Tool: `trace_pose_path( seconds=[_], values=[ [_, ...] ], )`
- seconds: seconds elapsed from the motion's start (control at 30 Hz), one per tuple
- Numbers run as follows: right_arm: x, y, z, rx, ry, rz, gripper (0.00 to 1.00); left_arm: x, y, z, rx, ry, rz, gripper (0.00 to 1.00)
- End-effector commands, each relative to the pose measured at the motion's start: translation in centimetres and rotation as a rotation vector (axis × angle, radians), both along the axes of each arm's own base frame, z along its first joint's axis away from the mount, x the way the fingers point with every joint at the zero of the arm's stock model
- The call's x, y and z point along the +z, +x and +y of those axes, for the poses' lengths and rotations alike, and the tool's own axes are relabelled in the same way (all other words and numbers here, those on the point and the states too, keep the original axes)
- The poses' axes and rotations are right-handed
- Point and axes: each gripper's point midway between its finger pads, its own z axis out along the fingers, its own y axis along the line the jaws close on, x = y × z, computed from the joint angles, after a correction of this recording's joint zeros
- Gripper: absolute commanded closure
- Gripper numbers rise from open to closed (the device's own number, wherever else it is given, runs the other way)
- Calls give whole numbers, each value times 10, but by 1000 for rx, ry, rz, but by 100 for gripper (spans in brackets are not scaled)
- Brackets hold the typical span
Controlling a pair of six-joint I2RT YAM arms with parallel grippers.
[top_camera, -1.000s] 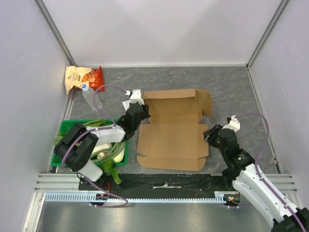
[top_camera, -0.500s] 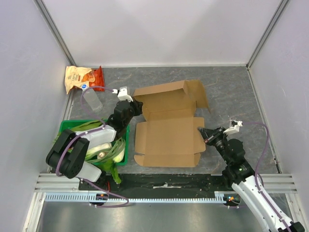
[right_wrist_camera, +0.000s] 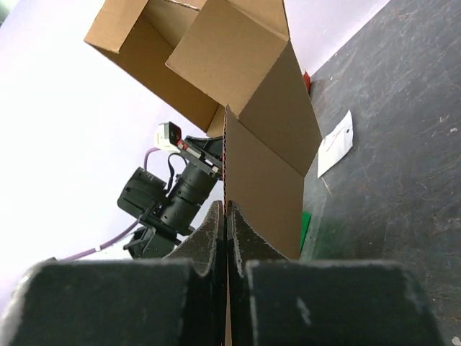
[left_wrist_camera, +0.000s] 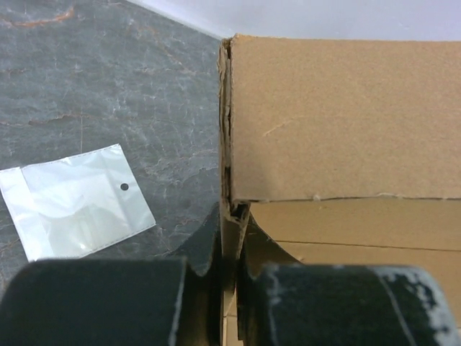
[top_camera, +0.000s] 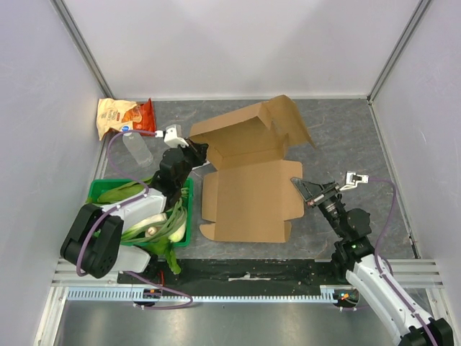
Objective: Fold the paper box
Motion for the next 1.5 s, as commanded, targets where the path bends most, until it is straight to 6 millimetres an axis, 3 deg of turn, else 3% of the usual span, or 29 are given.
trace_pose_path(
  seconds=[0.0,0.07,0.1,0.13,0.17,0.2,0.23,0.3,0.33,0.4,0.5,0.53,0.57,0.6,0.63,0.7,0.93,1.07,1.23,1.37,1.4,1.47],
  values=[
    [-61,-8,4,51,14,216,95,30,-15,-27,-130,-106,-57,98],
    [-48,-3,1,22,-65,187,76,31,-16,-27,-128,-107,-58,98],
    [-71,-3,-3,2,-155,280,69,31,-15,-27,-128,-108,-60,98],
    [-48,1,-9,-33,-218,242,56,31,-15,-27,-129,-105,-59,98],
    [-52,6,-22,-98,-341,240,48,31,-15,-27,-130,-103,-60,98],
    [-70,1,-31,-115,-450,317,40,31,-15,-27,-129,-100,-61,98],
    [-54,4,-36,-134,-508,307,29,29,-14,-27,-130,-91,-61,98],
    [-67,0,-50,-137,-707,350,25,25,-13,-27,-130,-75,-57,98],
    [-57,6,-55,-149,-769,358,23,24,-13,-26,-128,-63,-60,98],
    [-62,4,-63,-108,-938,357,20,19,-12,-25,-123,-48,-55,98],
    [-48,10,-61,-35,-1062,318,17,14,-10,-24,-123,-18,-53,98],
    [-30,14,-60,-47,-1055,283,12,13,-9,-23,-119,-7,-52,98],
    [-25,14,-60,-55,-1055,284,11,13,-9,-22,-109,-1,-53,98],
    [-19,17,-69,-100,-1070,294,2,10,-8,-21,-107,10,-50,98],
    [-3,19,-72,-137,-1067,281,2,10,-7,-20,-103,16,-51,98],
    [8,20,-76,-147,-1093,277,2,9,-6,-20,-100,29,-49,98],
    [39,28,-58,-82,-1104,114,2,-1,-2,-23,-108,57,-31,98],
    [46,48,-55,-90,-1149,81,4,-5,-1,-24,-98,79,-29,98],
    [45,73,-57,-136,-1177,128,31,-1,0,-31,-82,149,-66,98],
    [33,79,-44,-103,-1168,130,58,-3,2,-34,-31,221,-79,98],
    [27,79,-43,-100,-1170,143,68,-4,1,-36,-28,230,-80,98],
    [21,79,-39,-104,-1133,173,74,-8,3,-34,-1,236,-75,98]
  ],
)
